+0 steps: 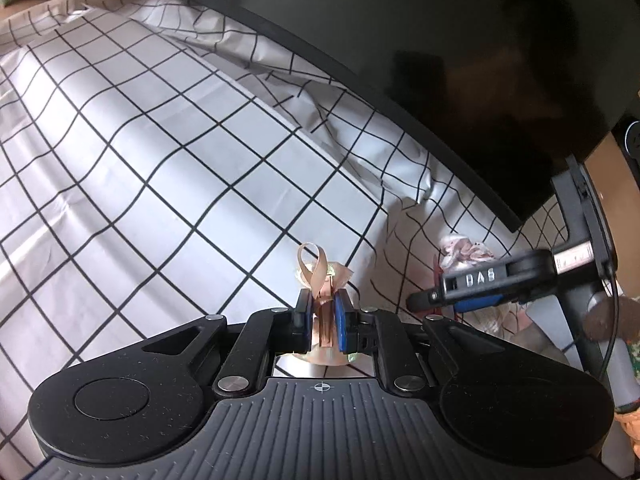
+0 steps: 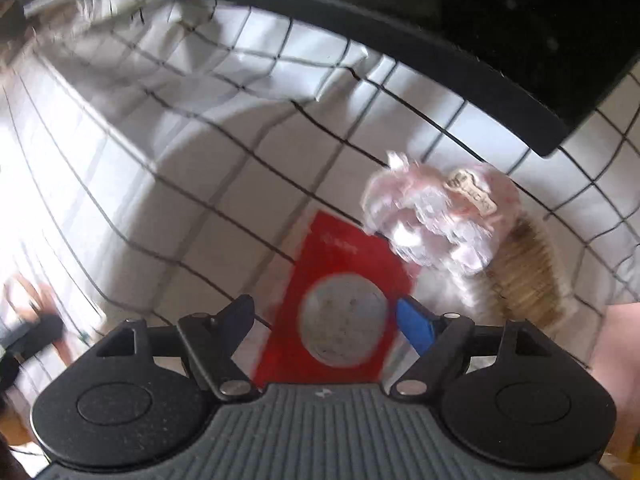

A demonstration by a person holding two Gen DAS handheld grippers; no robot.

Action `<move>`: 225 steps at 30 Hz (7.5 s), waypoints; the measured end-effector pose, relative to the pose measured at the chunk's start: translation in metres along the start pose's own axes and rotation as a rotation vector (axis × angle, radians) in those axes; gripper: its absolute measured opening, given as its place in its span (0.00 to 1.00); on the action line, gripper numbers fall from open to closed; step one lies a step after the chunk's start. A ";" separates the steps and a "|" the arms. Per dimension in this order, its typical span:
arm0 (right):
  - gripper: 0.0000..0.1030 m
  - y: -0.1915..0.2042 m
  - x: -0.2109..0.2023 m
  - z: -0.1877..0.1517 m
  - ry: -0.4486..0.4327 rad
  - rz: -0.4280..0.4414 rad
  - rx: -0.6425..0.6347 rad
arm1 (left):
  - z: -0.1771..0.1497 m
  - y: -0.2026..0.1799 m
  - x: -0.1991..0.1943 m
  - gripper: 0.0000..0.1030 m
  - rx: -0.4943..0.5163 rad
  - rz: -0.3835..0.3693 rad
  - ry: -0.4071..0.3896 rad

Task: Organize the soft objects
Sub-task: 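Move the open right tool over the red tea packet, then close the right tool on the red tea packet, then lift the red tea packet off the table with the right tool, then carry the ribbon bow in the left tool while the right tool carries the red packet toward the pink box, then open the left tool over the pink box while the right tool releases the red packet into it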

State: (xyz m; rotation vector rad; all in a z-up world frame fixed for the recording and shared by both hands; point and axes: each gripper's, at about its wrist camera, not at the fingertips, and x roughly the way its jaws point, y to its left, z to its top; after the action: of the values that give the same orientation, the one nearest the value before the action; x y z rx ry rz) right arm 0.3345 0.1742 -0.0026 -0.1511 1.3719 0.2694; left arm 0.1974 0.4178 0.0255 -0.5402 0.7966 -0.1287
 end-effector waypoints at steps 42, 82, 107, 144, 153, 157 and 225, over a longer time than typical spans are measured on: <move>0.75 0.002 -0.003 0.000 0.000 0.041 -0.232 | -0.031 0.001 -0.030 0.13 -0.049 0.031 -0.006; 0.43 0.009 -0.053 -0.001 -0.015 0.137 -0.314 | -0.035 0.004 -0.015 0.13 -0.068 0.020 0.029; 0.74 0.004 -0.031 0.029 -0.001 0.062 -0.343 | -0.032 0.007 0.004 0.14 -0.077 0.042 0.076; 0.89 0.001 -0.006 0.012 0.058 0.077 -0.265 | -0.033 0.017 0.006 0.14 -0.100 0.034 0.067; 0.50 0.007 -0.034 -0.006 0.028 0.055 -0.369 | -0.032 0.014 0.002 0.14 -0.093 0.031 0.060; 0.49 -0.002 -0.049 -0.002 0.022 0.066 -0.332 | -0.035 0.010 -0.005 0.14 -0.083 0.023 0.049; 0.77 -0.252 -0.229 -0.211 -0.596 0.098 0.257 | -0.100 -0.346 0.007 0.19 0.563 -0.015 0.019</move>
State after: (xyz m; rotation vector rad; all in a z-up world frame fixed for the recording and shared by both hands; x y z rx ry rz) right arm 0.1653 -0.1465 0.1680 0.2000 0.8106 0.1957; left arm 0.1621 0.0779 0.1392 -0.0120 0.7342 -0.3599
